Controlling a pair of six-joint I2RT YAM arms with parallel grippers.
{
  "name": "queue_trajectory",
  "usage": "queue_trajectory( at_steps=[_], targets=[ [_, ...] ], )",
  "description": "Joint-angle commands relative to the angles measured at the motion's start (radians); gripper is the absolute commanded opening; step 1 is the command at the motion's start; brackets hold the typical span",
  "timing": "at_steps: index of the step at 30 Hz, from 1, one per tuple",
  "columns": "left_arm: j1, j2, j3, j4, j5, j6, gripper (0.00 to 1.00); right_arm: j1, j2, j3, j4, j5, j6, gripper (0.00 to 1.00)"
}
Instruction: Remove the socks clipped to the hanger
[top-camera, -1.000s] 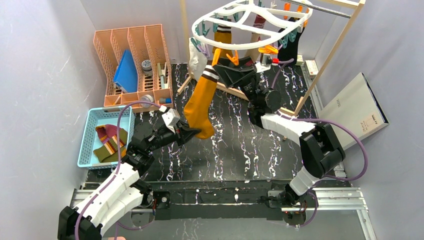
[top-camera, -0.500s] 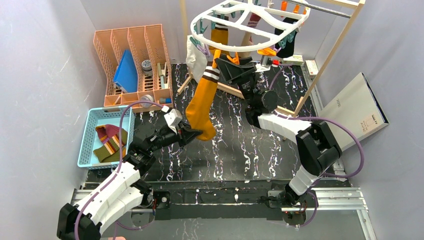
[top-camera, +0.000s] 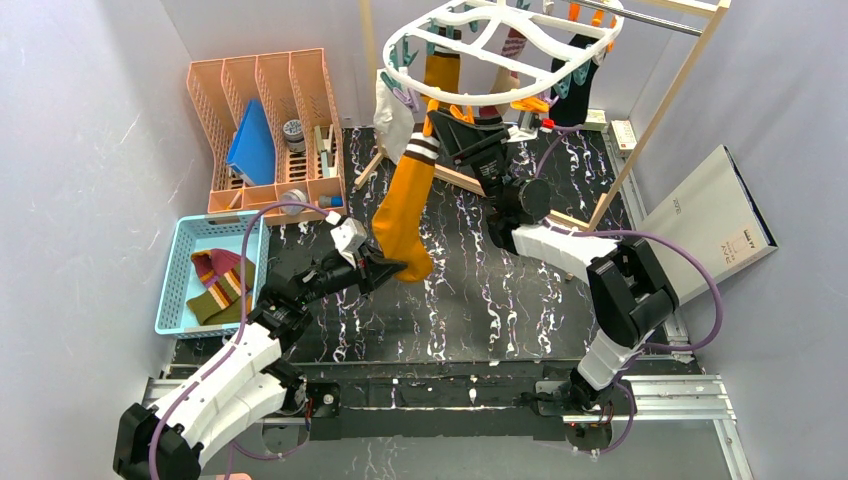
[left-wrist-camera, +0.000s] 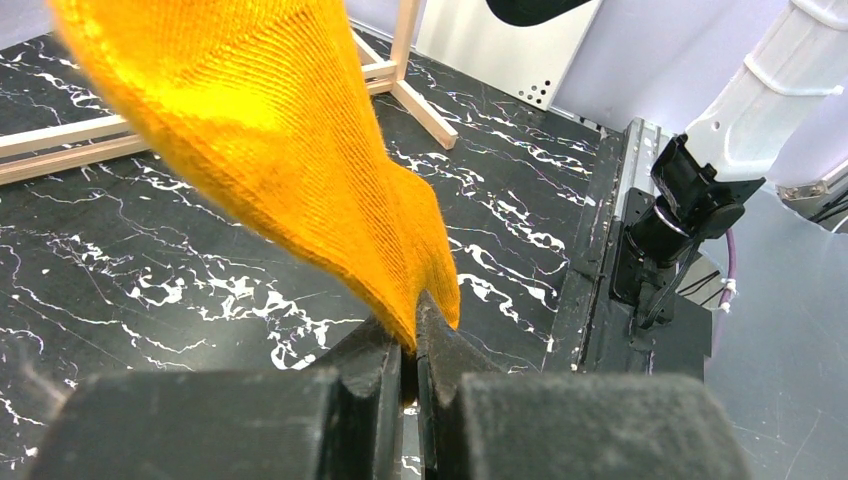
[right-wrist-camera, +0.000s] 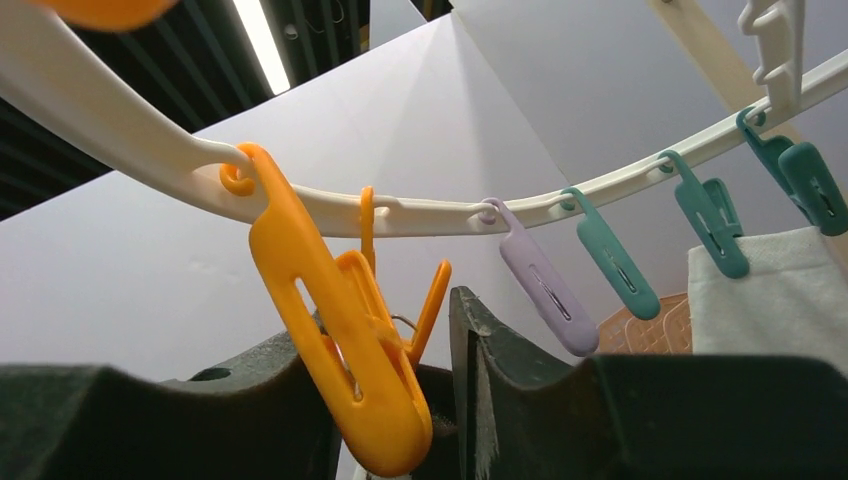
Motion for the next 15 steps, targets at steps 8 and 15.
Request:
queue_trajectory(
  at_steps=[8,15],
  targets=[
    [-0.009,0.009,-0.002,-0.004,-0.005,0.009,0.00,0.002,0.017,0.056,0.173,0.020,0.025,0.30],
    [-0.009,-0.005,0.028,-0.068,-0.077,0.043,0.00,0.002,0.016,0.046,0.174,0.016,0.037,0.14]
  ],
)
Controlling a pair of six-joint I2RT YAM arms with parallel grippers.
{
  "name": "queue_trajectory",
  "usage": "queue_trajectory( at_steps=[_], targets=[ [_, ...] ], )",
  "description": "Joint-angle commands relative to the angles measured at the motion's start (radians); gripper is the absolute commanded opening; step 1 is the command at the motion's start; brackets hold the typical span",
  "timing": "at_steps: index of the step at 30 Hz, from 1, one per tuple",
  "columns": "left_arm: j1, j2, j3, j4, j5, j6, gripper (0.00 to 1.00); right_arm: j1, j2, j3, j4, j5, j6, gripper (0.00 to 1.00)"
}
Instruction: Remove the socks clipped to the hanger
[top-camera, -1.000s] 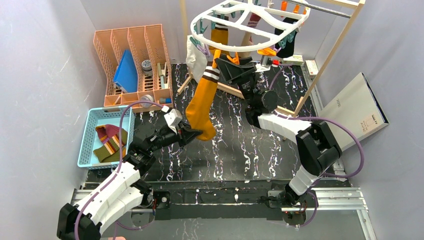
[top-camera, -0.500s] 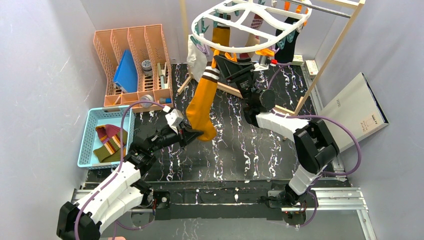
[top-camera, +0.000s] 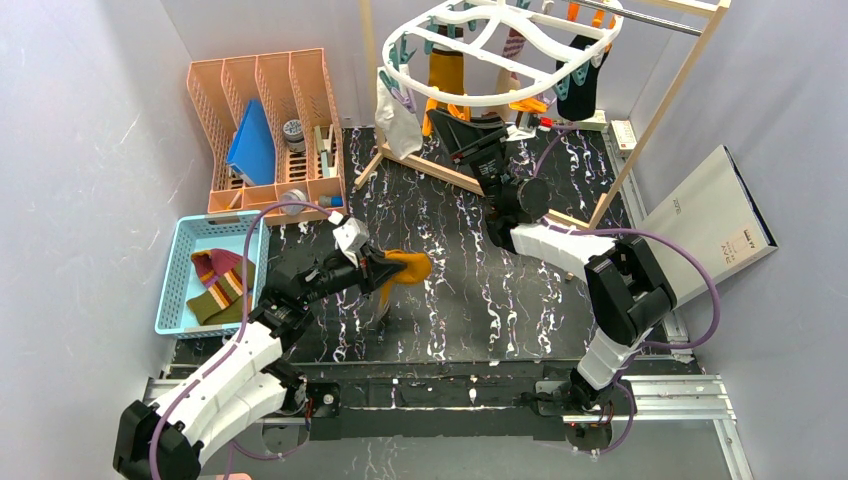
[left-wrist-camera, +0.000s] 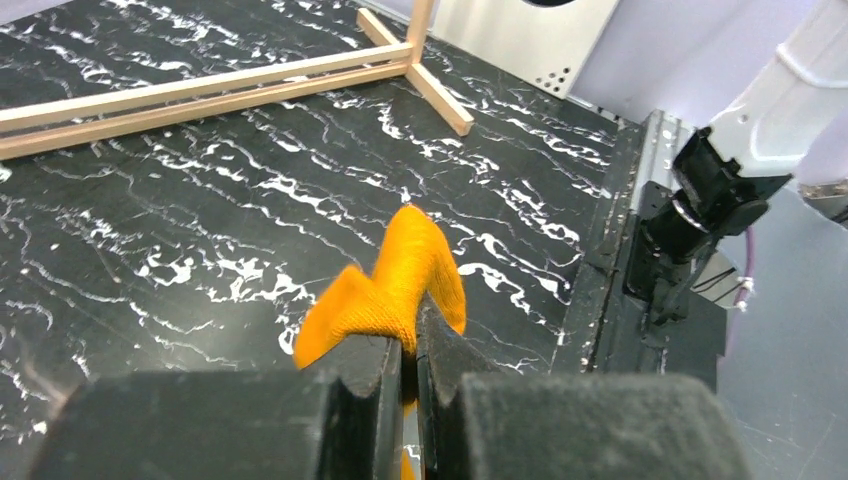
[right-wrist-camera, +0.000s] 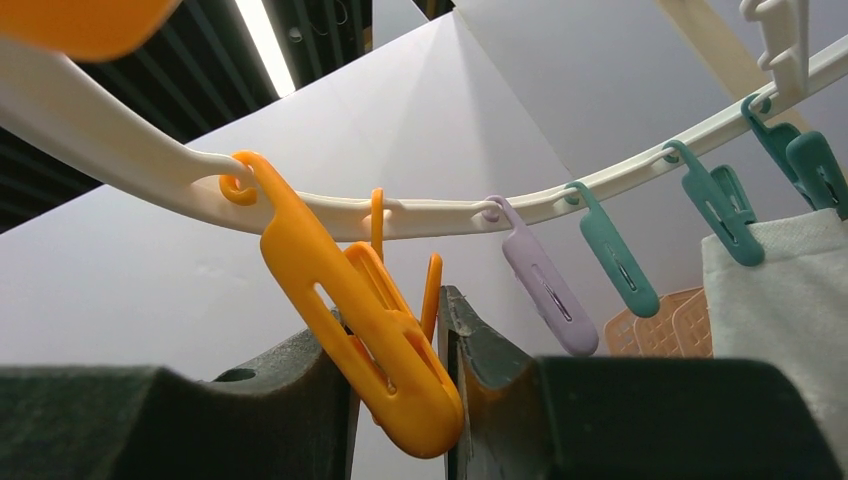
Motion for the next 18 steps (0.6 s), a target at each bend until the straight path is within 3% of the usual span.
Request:
queue_trajectory(
  at_steps=[1,5,9,13,15,18],
  targets=[
    [-0.003,-0.026,0.045,-0.087,-0.090,0.055,0.00,0.001,-0.001,0.028,0.172,0.014,0.012,0.15],
    [-0.003,-0.105,0.148,-0.302,-0.328,0.188,0.00,0.000,-0.014,-0.005,0.169,0.010,0.018,0.15],
    [-0.002,-0.134,0.225,-0.486,-0.740,0.378,0.00,0.000,-0.024,-0.036,0.173,0.009,0.037,0.16],
    [0.021,-0.082,0.280,-0.568,-1.081,0.425,0.00,0.000,-0.032,-0.060,0.182,0.007,0.053,0.16],
    [0.078,-0.063,0.292,-0.574,-1.122,0.400,0.00,0.001,-0.039,-0.070,0.183,0.003,0.057,0.16],
    [0.283,-0.029,0.295,-0.569,-0.975,0.301,0.00,0.000,-0.051,-0.082,0.174,-0.008,0.061,0.17]
  ],
)
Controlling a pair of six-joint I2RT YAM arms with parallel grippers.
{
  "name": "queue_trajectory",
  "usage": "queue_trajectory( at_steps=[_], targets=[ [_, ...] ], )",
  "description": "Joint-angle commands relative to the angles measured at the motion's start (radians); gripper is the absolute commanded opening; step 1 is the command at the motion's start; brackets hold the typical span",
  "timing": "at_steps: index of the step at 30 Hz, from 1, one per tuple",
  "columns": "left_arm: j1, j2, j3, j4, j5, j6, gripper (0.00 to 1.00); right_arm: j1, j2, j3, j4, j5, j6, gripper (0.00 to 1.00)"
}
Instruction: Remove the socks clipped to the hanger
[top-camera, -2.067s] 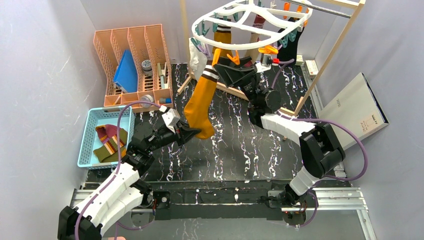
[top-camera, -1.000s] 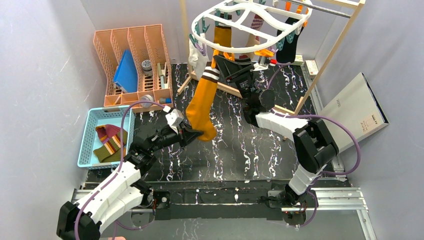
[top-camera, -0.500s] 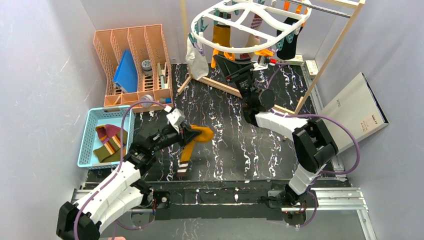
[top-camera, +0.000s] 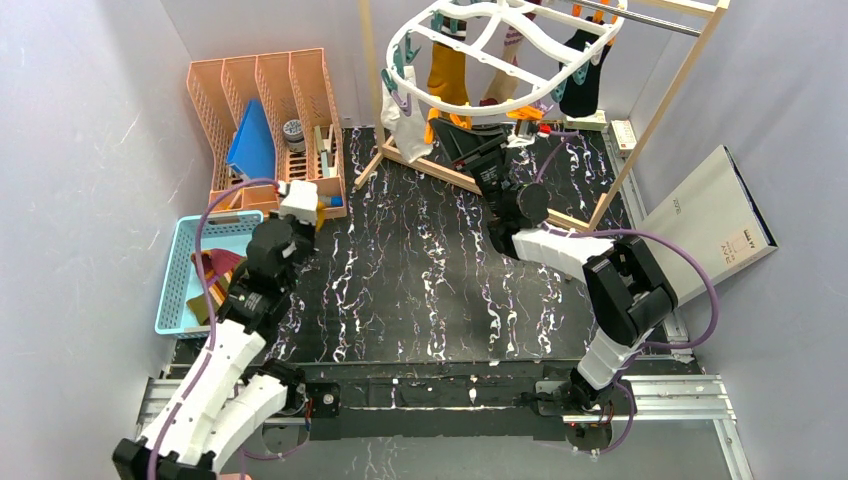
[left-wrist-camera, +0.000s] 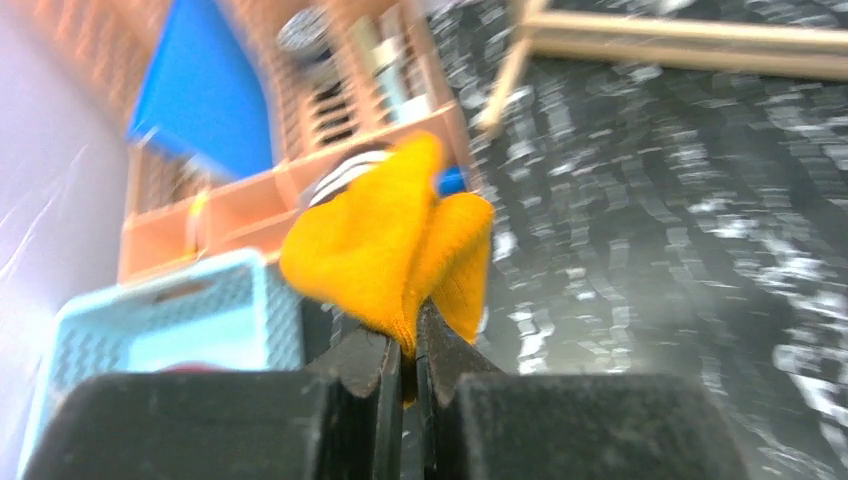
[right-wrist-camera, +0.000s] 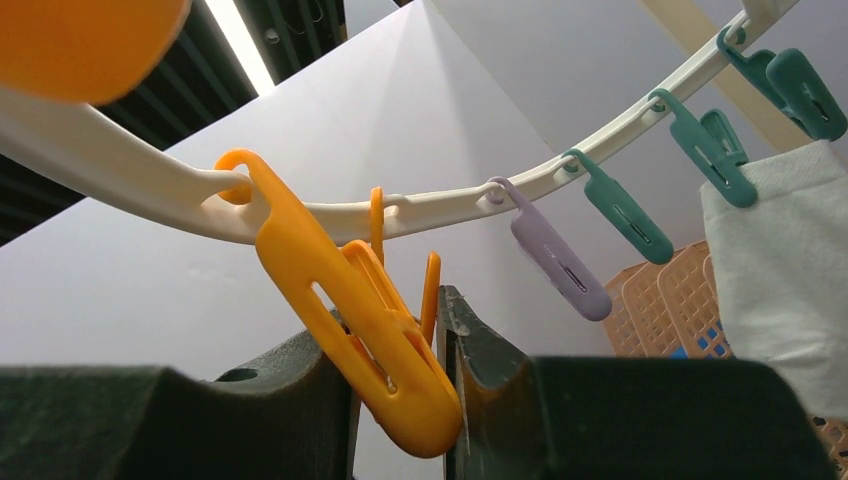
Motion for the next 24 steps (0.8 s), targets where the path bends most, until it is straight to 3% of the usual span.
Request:
queue_trajectory(
  at_steps=[1,4,11,16,24],
  targets=[
    [0.266,0.056,0.022,-0.061,0.053,-0.088,0.00,0.002,-0.055,-0.018,0.166,-0.022,0.014,0.17],
    [0.495,0.127,0.021,-0.020,0.213,-0.186,0.00,0.002,-0.074,-0.032,0.147,-0.036,0.012,0.18],
    [0.741,0.177,-0.037,0.118,0.138,-0.416,0.00,0.000,-0.113,-0.077,0.140,-0.050,0.020,0.18],
    [0.799,0.179,-0.029,0.142,0.070,-0.439,0.00,-0.005,-0.138,-0.098,0.119,-0.066,0.020,0.18],
    [0.824,0.247,0.125,0.099,-0.051,-0.387,0.00,-0.010,-0.119,-0.093,0.142,-0.079,0.053,0.18]
  ],
)
